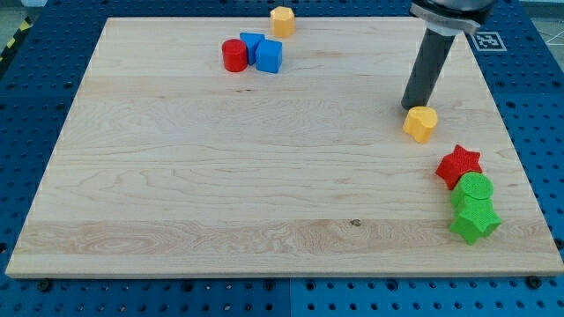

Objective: Push the yellow heart above the red star

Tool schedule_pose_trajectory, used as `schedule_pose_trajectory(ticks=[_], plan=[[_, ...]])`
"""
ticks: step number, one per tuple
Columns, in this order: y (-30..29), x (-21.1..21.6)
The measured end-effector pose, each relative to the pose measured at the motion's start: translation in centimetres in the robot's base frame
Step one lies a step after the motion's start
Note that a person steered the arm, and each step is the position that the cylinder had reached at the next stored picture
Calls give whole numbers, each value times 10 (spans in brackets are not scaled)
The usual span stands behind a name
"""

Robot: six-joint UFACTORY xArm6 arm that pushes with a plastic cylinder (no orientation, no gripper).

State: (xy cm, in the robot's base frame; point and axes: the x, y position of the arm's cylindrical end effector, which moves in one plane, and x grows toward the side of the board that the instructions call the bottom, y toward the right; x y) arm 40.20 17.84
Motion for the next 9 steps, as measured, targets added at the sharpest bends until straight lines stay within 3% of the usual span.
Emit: schedule_pose_trajectory(ticks=[9], plan=[[-19, 54]])
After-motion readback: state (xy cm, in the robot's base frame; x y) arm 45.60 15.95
